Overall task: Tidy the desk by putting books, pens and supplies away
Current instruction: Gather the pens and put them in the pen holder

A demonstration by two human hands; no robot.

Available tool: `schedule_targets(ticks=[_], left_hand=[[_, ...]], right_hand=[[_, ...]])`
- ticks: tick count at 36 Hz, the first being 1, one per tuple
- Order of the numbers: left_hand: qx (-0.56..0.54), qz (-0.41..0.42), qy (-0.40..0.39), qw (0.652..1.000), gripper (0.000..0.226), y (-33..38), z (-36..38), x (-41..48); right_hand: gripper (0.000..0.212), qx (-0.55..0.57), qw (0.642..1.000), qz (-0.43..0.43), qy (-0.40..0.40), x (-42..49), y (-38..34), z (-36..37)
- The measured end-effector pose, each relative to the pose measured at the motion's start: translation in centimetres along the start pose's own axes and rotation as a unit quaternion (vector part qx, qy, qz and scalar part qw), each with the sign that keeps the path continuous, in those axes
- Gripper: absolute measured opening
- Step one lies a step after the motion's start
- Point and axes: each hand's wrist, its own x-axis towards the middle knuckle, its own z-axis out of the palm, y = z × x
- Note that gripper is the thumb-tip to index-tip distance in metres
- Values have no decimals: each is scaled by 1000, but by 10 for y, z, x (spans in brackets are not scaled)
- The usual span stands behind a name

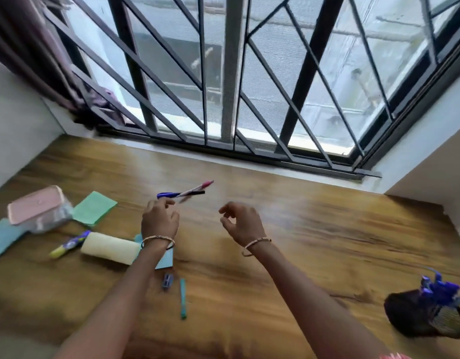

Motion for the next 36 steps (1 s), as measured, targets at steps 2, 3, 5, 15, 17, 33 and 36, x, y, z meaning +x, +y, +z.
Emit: schedule_targets(ticks=[2,3,5,15,17,33,36], left_hand=[[31,15,-1,999,33,-10,-4,19],[51,25,-2,998,36,-15,-5,28],[93,48,-7,994,42,-24,-5,43],[215,118,-108,963,40,-34,4,86],[218,131,-100,962,35,-38,8,90],[-17,77,-33,996,11,-43,4,67],[-107,56,-24,992,12,-31,-4,52]], right_hand=[[20,-23,1000,-11,-15,22,-6,14],[22,-34,999,-13,-23,32,-9,21],[27,-58,997,-16,-37,52,-15,32],[44,-142,986,-7,-83,124,-35,67],[44,-177,978,-12,-109,130,-34,73],[11,-114,986,-55,110,88,-4,66],[27,-11,991,-9,131,61,-3,45]])
